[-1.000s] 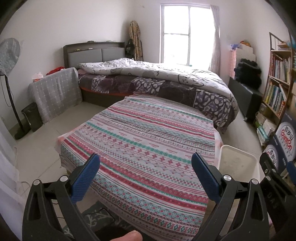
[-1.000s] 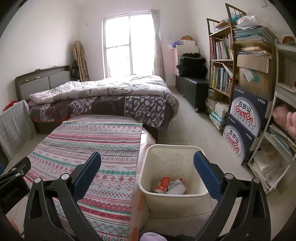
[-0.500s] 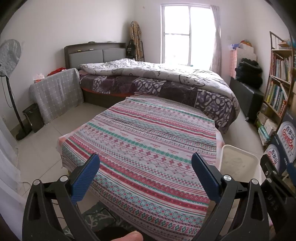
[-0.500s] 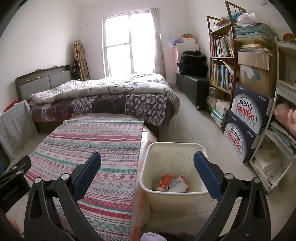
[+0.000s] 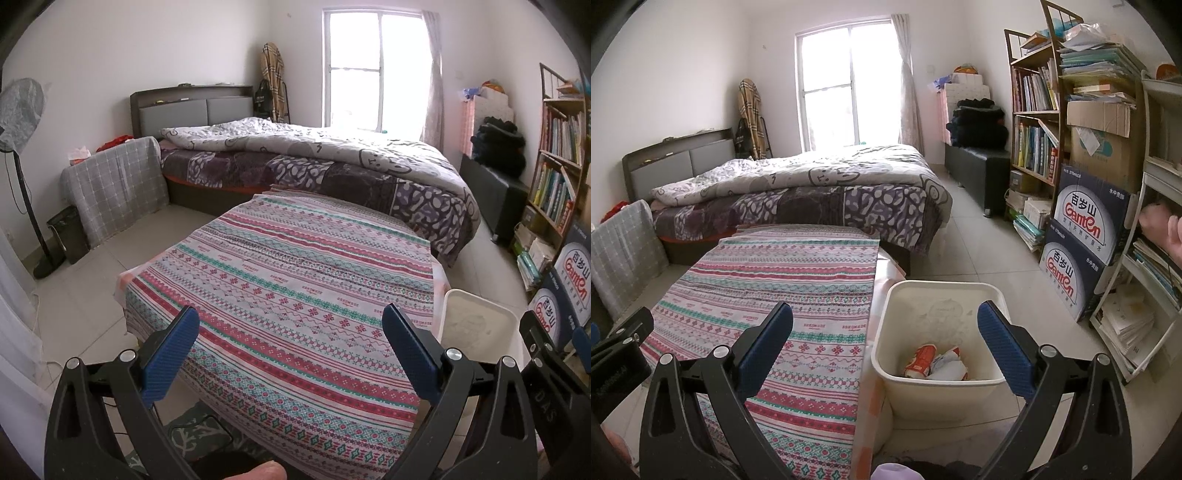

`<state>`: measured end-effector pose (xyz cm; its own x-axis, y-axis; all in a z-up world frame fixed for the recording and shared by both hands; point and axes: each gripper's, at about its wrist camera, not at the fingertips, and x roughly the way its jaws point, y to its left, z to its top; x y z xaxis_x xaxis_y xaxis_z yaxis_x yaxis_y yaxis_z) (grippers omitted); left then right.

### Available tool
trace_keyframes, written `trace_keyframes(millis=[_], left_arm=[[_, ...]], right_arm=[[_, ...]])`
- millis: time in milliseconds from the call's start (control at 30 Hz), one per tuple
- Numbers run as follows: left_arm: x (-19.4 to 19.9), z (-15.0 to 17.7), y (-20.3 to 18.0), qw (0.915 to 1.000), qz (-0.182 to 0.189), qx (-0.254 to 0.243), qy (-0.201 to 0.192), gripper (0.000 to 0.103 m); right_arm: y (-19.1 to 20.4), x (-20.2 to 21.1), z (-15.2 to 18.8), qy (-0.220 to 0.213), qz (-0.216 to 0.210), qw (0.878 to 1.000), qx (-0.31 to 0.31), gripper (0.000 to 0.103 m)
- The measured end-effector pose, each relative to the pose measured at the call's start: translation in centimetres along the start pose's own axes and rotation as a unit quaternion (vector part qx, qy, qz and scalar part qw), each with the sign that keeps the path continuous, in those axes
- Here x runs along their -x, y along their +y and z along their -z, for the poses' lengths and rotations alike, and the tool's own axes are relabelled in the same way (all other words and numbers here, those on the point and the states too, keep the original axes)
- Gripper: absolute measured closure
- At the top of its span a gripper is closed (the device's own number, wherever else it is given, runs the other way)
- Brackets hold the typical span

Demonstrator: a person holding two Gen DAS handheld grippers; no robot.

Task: Collect trash

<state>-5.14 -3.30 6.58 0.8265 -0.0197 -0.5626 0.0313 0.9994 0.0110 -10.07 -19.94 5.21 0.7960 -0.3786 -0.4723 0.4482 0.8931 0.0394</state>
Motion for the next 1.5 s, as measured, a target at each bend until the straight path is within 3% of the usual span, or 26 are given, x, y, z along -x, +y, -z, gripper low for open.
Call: trace_keyframes(millis=[833, 1500], left_arm=[[0.2, 0.5, -0.3, 0.9998, 0.004, -0.013, -0.013, 0.008], [-0.2, 0.5, -0.8, 0.9999, 0.010, -0.011, 0.006, 0.009]], right_arm=[[0.7, -0.2, 1.0, 0.018, -0.008, 1.000, 0.002, 0.007], [-0.1, -0.1, 0.3, 0.015, -0.003, 1.000, -0.004, 0.007]])
